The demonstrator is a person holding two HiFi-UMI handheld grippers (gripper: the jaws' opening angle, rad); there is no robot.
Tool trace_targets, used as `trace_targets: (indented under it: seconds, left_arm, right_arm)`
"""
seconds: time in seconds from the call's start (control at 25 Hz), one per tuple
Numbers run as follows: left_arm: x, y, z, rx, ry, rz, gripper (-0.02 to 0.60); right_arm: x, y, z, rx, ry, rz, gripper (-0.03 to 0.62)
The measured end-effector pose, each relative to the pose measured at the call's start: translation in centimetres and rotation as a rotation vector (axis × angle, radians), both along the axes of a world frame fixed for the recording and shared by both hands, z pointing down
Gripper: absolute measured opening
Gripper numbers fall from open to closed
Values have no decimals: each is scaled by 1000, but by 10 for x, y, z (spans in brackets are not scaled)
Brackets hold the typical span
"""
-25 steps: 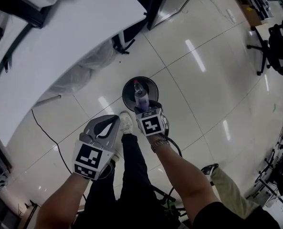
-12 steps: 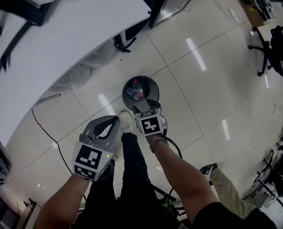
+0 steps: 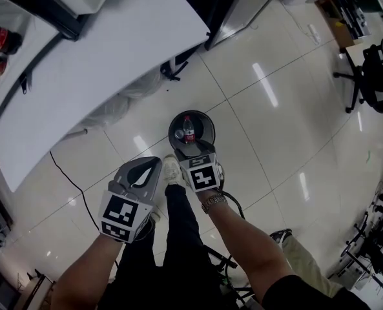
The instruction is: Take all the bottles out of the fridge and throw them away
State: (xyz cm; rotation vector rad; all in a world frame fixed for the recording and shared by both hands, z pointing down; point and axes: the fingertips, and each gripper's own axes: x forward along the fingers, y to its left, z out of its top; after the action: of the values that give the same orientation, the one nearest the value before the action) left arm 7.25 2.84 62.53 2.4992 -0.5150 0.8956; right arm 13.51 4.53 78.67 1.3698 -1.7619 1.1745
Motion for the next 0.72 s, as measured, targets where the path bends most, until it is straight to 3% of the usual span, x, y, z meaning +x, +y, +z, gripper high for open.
trace_targets:
  seconds: [0.36,0.72]
  left_arm:
    - [-16,-12,-51,69,21,-71,3]
    - [-47,-33,-119,160,61,-209,5]
  right_arm:
    - [-11,-41,-101,188,-8,-59,276]
    - [-32,-79,-211,373,4,-157,273]
